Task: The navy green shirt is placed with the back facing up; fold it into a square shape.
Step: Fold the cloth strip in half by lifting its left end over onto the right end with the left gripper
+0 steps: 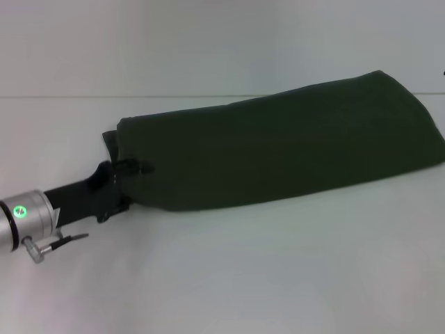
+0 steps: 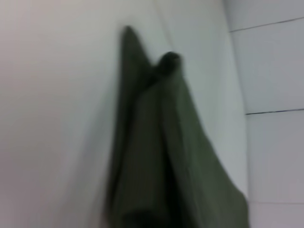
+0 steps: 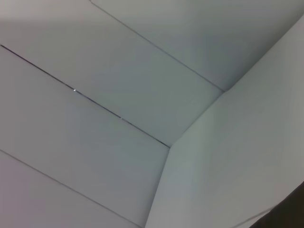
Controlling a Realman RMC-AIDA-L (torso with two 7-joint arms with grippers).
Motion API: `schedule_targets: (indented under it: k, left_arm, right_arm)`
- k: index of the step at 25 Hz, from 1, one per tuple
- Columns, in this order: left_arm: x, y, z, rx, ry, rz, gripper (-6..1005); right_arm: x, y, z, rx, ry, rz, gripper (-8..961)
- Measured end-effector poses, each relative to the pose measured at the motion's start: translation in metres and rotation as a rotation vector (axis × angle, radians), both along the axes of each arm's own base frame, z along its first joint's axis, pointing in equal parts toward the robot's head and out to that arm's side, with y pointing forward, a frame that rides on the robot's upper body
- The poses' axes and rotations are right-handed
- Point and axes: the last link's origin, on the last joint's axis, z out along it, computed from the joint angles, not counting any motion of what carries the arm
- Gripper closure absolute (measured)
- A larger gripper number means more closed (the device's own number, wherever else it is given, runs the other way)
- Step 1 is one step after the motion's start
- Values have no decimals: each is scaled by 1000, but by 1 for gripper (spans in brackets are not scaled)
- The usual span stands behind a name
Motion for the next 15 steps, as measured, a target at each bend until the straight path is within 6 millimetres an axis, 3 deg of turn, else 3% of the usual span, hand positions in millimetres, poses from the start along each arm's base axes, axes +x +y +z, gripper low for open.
schedule_targets:
  k: [6, 11, 15]
  left_arm:
    - [-6, 0, -6, -16, 30, 32, 353]
    - [2, 13, -6, -4, 58, 16, 353]
    - [16, 14, 3, 47, 14, -94, 353]
  right_arm:
    - [0, 1, 1, 5, 2, -2, 38]
    - [0, 1, 1, 7, 3, -2, 38]
    - [0, 1, 1, 9, 4, -3, 38]
